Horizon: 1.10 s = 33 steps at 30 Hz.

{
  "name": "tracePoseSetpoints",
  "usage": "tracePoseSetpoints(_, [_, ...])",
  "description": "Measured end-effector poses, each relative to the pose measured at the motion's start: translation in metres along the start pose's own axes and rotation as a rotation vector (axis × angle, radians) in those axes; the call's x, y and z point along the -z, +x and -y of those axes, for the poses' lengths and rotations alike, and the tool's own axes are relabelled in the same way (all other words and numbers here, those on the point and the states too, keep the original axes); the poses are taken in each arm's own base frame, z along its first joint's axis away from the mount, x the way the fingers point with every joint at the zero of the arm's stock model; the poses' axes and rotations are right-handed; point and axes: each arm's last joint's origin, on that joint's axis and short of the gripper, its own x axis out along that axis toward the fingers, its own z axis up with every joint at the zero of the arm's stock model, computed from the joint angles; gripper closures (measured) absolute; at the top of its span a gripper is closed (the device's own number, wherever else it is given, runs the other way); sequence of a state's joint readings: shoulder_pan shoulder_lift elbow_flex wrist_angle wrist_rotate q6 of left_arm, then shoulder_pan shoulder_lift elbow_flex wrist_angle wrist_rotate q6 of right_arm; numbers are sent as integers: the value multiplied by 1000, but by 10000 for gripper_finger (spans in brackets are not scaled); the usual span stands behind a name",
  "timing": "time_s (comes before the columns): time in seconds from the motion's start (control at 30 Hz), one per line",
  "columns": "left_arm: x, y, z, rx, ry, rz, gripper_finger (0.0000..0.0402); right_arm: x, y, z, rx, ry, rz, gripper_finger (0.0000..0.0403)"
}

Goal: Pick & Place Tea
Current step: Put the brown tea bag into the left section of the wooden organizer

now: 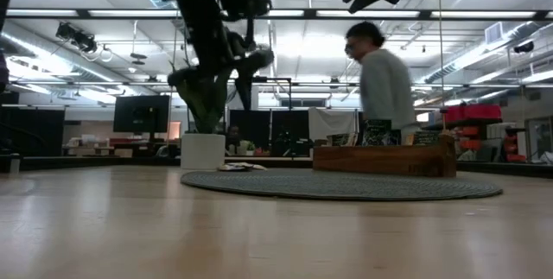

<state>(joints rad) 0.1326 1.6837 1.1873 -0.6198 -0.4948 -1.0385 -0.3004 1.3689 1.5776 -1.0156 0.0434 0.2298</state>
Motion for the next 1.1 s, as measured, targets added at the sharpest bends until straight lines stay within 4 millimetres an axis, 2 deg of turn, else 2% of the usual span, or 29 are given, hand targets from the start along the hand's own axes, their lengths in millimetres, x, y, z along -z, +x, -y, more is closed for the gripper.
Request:
tracePoseSetpoints(0.17, [16, 29, 6, -55, -30, -36, 115, 1, 0, -2, -14, -16, -9, 238])
tracePoseSetpoints(0.5, [29, 76, 1, -132, -141, -153, 118, 3, 0, -3, -38, -83, -29, 238])
tracePoseSetpoints(0.6, [27, 83, 0, -121, -167, -169, 117, 3, 0, -2, -38, -102, -36, 238])
tracePoseSetpoints(1.1, [19, 87, -3, -115, -191, -147, 118, 3, 0, -3, -63, -125, -37, 238])
